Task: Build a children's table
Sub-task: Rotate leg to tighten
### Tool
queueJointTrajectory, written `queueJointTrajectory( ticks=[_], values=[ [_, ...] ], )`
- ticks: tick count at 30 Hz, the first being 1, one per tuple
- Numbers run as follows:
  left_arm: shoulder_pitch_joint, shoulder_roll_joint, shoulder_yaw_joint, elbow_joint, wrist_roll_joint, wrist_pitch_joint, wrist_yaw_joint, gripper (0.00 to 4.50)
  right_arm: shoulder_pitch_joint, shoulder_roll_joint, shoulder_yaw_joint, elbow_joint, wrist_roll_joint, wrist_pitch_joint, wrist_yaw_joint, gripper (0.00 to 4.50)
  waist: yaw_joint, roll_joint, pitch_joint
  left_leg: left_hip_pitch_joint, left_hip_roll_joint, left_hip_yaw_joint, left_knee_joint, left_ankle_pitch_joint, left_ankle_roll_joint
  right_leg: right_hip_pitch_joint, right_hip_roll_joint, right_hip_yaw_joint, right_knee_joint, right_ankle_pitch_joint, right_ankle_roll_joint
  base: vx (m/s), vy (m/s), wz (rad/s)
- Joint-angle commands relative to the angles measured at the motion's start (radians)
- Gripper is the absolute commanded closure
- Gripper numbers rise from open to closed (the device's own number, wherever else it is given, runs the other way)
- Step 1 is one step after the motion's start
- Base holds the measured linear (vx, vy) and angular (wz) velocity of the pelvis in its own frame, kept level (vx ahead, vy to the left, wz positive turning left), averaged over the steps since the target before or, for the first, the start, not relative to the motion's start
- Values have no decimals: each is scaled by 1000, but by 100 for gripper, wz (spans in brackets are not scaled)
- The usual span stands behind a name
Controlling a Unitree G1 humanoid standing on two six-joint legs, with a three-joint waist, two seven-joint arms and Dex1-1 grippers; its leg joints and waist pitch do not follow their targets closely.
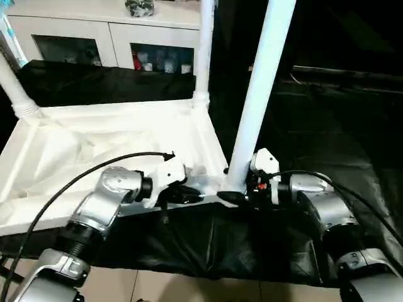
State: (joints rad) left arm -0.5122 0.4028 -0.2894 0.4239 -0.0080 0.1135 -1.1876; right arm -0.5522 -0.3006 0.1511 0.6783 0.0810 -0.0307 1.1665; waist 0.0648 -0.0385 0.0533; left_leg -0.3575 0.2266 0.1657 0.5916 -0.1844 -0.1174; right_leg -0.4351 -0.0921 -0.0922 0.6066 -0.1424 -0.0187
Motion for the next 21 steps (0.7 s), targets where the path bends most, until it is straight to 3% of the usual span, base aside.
queueJointTrajectory(
  ticks=[1,6,9,10,12,13,14,18,20,21],
  values=[
    [-10,-14,-14,-49,-25,-19,-12,450,11,-3,33,-17,-6,9,30,118,0,1,-69,-2,0,14,-69,-232,56,71,-37,42,-72,-313,-188,0,0,0],
    [-7,-15,-14,-42,-22,-20,-10,450,26,-10,41,-35,-9,20,45,158,1,1,-71,-1,0,15,-67,-218,58,70,-36,43,-70,-300,-189,0,0,0],
    [-9,-29,-11,-27,-10,-15,20,450,40,-10,44,-47,-6,29,43,174,3,-3,-71,-1,0,16,-67,-217,61,71,-35,43,-70,-302,-185,0,0,0],
    [-13,-43,-7,-19,-1,-10,54,450,48,-1,38,-53,2,41,30,177,5,-9,-70,-2,0,16,-67,-214,62,71,-35,43,-72,-309,-181,0,0,0],
    [-21,-59,0,-13,7,5,92,450,52,11,30,-53,8,49,7,180,12,-6,-70,2,1,17,-66,-215,62,68,-37,44,-73,-324,-175,0,0,0],
    [-39,-89,18,5,18,22,163,450,48,43,10,-35,7,56,-73,181,15,-6,-69,1,1,16,-67,-216,60,68,-38,44,-73,-329,-174,0,0,0],
    [-50,-105,24,16,24,36,198,450,40,63,-5,-15,4,64,-129,182,15,-8,-65,1,-2,16,-69,-233,43,66,-37,42,-80,-384,-153,0,0,0],
    [-91,-166,36,58,59,70,338,450,20,130,-40,40,-14,68,-309,183,12,-12,-65,2,-9,13,-68,-259,25,64,-39,36,-96,-508,-88,0,0,0],
    [-118,-215,50,84,72,102,428,450,-5,184,-67,83,-20,91,-443,183,12,-1,-67,3,-9,11,-67,-246,20,61,-38,37,-94,-494,-86,0,0,0],
    [-130,-237,57,97,79,112,471,450,-20,210,-80,105,-23,97,-510,183,8,-4,-66,1,-9,13,-69,-246,20,59,-36,37,-97,-488,-85,0,0,0]
  ],
)
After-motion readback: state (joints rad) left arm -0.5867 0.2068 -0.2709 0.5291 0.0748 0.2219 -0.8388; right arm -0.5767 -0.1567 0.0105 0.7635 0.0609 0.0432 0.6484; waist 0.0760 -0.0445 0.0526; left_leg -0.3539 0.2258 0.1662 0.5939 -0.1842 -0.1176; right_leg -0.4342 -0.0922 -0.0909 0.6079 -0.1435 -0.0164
